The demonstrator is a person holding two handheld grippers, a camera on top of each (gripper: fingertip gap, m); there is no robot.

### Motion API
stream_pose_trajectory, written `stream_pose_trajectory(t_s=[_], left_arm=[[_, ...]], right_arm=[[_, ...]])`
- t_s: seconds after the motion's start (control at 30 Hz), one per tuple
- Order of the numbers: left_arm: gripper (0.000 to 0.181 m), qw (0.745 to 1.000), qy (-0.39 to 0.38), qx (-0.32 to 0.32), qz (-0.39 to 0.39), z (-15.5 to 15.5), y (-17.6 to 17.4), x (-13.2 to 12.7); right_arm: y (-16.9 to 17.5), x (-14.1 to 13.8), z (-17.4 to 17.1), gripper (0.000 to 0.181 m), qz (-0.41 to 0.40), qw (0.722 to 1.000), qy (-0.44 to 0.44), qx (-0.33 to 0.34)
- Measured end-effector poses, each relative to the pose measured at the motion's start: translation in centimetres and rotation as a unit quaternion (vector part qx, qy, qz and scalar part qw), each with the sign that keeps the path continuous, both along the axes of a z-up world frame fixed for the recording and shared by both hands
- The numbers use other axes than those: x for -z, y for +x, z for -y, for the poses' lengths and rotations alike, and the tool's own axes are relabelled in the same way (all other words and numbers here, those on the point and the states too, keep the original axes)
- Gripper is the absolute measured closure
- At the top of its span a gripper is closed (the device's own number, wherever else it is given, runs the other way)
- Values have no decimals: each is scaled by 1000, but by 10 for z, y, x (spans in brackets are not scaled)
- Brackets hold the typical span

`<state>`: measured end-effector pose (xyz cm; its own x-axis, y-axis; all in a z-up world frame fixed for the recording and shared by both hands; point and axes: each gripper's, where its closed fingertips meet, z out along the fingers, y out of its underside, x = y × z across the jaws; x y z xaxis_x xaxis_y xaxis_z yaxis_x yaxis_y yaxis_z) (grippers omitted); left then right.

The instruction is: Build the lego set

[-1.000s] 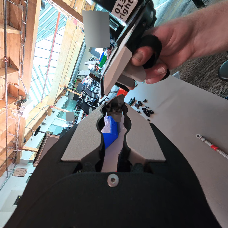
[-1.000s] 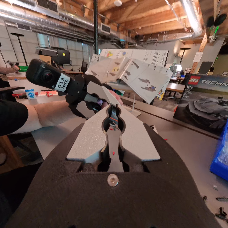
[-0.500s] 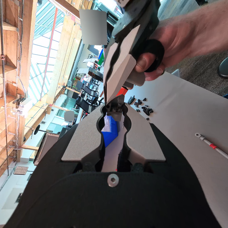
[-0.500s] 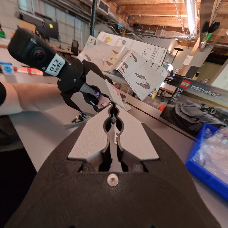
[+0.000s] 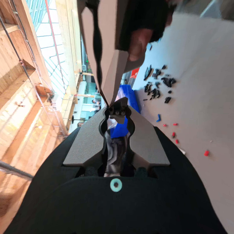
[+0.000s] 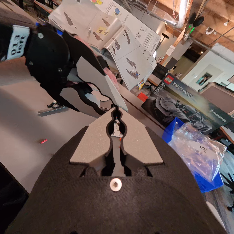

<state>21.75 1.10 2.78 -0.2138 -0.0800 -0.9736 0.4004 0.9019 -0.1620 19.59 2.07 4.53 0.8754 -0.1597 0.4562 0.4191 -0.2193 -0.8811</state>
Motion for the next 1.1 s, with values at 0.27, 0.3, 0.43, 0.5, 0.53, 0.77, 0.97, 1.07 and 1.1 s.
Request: stream_pose_trajectory(t_s=[0.27, 0.3, 0.43, 0.5, 0.53, 0.77, 0.97, 1.07, 1.1], left_arm=[[159, 990, 102, -61, 73, -12, 7, 2], [158, 992, 89, -55, 73, -10, 6, -1], [158, 999, -17, 1, 37, 0, -2, -13], [159, 998, -45, 18, 26, 3, -5, -18], [159, 998, -54, 24, 22, 4, -6, -19], [159, 999, -41, 16, 28, 4, -3, -14], [159, 994, -107, 29, 16, 2, -4, -27], [158, 988, -150, 40, -2, 0, -6, -34], [158, 986, -161, 45, -10, 0, -6, -35]], right_arm=[[3, 6, -6, 181, -30, 999, -21, -11], [3, 5, -5, 181, -42, 999, -10, -23], [9, -3, 5, 181, -94, 994, 27, -50], [6, -7, 6, 181, -106, 991, 41, -69], [4, -8, 6, 181, -111, 990, 45, -77], [-3, -13, 1, 181, -127, 984, 63, -104], [-3, -11, 4, 181, -89, 990, 72, -81], [-10, -9, 6, 181, -87, 989, 72, -92], [-9, -11, 7, 181, -89, 989, 80, -91]])
